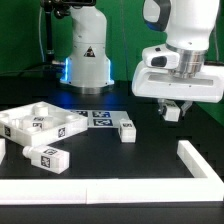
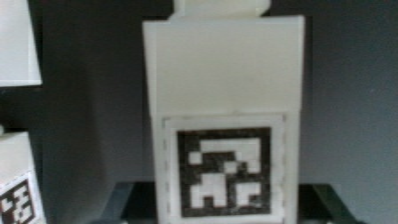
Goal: Assemble one leg
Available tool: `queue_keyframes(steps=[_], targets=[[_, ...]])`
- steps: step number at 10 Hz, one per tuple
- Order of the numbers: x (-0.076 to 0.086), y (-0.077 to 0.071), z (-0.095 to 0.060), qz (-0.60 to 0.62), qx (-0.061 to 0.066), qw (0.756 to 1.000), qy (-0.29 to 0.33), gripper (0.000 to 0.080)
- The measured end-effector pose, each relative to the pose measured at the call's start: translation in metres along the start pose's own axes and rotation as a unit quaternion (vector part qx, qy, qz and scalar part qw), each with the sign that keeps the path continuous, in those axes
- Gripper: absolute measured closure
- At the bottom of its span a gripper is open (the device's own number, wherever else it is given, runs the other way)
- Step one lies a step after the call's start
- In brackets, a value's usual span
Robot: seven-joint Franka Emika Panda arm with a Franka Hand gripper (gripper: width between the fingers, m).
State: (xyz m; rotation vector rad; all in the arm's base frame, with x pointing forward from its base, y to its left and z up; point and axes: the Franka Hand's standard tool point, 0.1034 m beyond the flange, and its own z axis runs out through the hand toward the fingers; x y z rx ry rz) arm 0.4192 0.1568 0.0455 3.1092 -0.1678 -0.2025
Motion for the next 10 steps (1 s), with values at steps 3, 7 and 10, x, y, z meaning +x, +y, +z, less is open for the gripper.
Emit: queue_keyframes(steps=[3, 7, 10], targets=[[-0.005, -0.003, 0.008, 0.005, 0.003, 1.000, 0.010, 0.0514], [-0.038, -0.011, 0.040, -0.012, 0.000, 1.000, 0.014, 0.0514], [-0.036, -0.007, 0.044, -0.019, 0.002, 1.000, 0.019, 0.0514]])
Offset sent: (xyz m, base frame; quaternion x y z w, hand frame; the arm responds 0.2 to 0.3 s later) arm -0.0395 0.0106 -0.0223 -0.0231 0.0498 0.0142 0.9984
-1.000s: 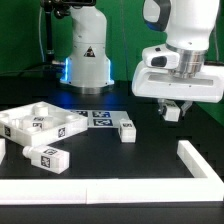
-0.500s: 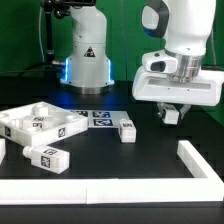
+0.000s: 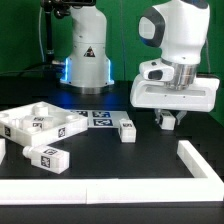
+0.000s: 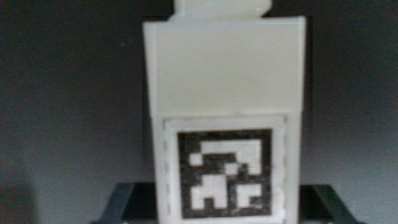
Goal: Assemble one leg
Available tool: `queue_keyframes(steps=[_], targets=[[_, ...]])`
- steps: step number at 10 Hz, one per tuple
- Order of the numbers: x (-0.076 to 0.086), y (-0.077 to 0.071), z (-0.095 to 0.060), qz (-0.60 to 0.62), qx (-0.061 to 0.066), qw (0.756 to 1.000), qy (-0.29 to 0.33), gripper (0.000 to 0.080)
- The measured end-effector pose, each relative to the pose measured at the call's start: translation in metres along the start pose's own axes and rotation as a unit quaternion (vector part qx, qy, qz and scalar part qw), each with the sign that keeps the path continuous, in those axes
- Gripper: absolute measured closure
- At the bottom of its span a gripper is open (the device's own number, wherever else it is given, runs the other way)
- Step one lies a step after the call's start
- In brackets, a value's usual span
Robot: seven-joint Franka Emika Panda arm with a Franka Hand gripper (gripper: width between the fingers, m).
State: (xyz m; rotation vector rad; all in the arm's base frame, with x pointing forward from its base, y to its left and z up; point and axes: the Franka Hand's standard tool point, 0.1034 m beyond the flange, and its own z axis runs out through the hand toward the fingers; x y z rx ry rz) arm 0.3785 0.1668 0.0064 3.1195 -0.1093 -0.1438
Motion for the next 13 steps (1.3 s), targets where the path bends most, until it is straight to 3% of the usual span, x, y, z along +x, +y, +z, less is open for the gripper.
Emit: queue_keyframes(steps=[2, 4, 5, 7, 8, 9, 13], targets=[[0.000, -0.001, 0.000, -0.001, 0.000, 1.000, 0.000, 0.0502], [0.002, 0.005, -0.003, -0.015, 0.004, 1.000, -0.003, 0.0188], [0.008, 0.025, -0.018, -0.003, 0.017, 1.000, -0.008, 0.0188], [0.016, 0.043, -0.054, 0.002, 0.025, 0.999, -0.028, 0.0153], [0.028, 0.058, -0.068, -0.005, 0.029, 0.999, -0.034, 0.0153], [0.043, 0.072, -0.070, -0.002, 0.031, 0.999, -0.027, 0.0153], [0.045, 0.071, -0.068, -0.001, 0.031, 0.999, -0.028, 0.0151]])
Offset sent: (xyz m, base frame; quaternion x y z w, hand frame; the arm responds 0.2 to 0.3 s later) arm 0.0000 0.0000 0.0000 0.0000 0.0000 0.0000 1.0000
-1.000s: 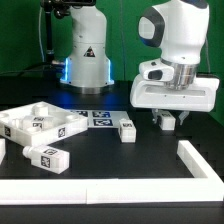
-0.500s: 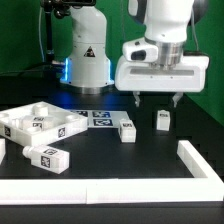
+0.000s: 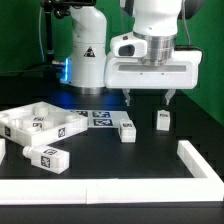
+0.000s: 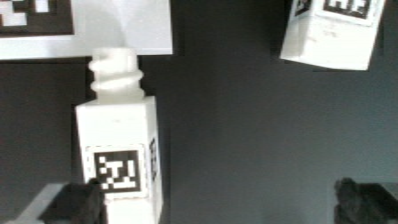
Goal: Assemble one leg
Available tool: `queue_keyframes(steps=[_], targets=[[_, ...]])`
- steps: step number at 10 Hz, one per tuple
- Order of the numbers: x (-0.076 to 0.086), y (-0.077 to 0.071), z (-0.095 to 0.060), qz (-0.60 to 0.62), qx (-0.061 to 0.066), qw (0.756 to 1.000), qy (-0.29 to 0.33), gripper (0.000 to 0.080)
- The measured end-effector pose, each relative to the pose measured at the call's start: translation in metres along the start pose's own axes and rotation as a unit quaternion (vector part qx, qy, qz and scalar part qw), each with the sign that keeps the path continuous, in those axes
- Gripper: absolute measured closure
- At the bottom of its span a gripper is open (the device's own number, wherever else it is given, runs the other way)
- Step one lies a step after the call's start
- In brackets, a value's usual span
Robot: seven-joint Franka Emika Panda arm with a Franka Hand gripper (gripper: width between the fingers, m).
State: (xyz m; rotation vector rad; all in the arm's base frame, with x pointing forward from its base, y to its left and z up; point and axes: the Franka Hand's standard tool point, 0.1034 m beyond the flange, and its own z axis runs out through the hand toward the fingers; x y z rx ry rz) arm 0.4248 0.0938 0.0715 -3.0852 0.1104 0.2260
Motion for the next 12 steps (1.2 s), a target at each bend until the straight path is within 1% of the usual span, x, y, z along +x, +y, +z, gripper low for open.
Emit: queue_keyframes(steps=[1, 2, 3, 4, 5, 6, 8, 10, 11, 12], targets=[[0.002, 0.003, 0.002, -0.006, 0.000, 1.000, -0.001, 0.0151], [0.009, 0.012, 0.010, -0.005, -0.003, 1.000, -0.006, 0.0151], [0.014, 0.019, 0.014, -0.002, -0.003, 1.000, -0.006, 0.0151], [0.017, 0.027, 0.022, -0.006, -0.005, 1.000, 0.001, 0.0151], [0.019, 0.036, 0.034, -0.006, -0.009, 1.000, 0.007, 0.0151], [0.016, 0.041, 0.046, -0.006, -0.013, 1.000, 0.013, 0.0151], [0.014, 0.043, 0.058, -0.008, -0.017, 0.999, 0.034, 0.0151], [0.015, 0.041, 0.060, -0.011, -0.017, 0.999, 0.042, 0.0151], [0.015, 0.041, 0.060, -0.011, -0.017, 0.999, 0.042, 0.0276], [0.015, 0.041, 0.060, -0.011, -0.017, 0.999, 0.042, 0.0276]])
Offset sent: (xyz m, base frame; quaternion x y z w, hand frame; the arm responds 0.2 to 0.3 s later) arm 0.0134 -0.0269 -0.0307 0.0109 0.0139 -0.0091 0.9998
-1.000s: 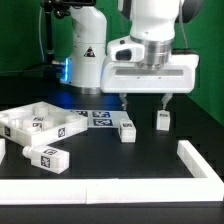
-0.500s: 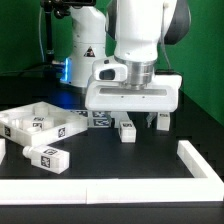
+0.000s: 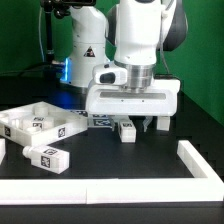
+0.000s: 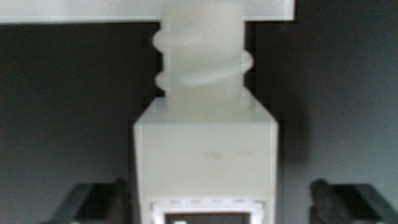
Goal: Assemble one leg
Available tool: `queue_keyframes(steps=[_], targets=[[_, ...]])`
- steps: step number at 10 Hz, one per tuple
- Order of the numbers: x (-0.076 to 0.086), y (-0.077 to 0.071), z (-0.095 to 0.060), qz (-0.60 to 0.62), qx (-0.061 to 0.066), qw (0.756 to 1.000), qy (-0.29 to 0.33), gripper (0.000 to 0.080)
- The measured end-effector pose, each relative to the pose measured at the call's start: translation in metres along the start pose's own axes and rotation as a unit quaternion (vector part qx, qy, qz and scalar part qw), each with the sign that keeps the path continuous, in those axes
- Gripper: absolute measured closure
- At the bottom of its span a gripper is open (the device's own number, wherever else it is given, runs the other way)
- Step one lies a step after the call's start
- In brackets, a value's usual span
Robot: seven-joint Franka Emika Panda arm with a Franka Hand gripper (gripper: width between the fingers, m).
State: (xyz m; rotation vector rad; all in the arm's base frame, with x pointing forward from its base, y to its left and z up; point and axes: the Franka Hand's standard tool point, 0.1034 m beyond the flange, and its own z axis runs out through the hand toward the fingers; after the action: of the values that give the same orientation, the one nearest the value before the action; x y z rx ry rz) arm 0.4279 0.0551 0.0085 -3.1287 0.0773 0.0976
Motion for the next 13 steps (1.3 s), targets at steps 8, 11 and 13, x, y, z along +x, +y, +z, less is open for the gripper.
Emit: queue_keyframes(steps=[8, 11, 13], targets=[[-0.050, 0.004, -0.006, 0.001, -0.001, 1.000, -0.030, 0.0517], [-0.064, -0.012, -0.004, 0.000, -0.004, 1.000, -0.026, 0.0515], [-0.064, -0.015, 0.004, -0.005, -0.007, 1.000, -0.028, 0.0515]])
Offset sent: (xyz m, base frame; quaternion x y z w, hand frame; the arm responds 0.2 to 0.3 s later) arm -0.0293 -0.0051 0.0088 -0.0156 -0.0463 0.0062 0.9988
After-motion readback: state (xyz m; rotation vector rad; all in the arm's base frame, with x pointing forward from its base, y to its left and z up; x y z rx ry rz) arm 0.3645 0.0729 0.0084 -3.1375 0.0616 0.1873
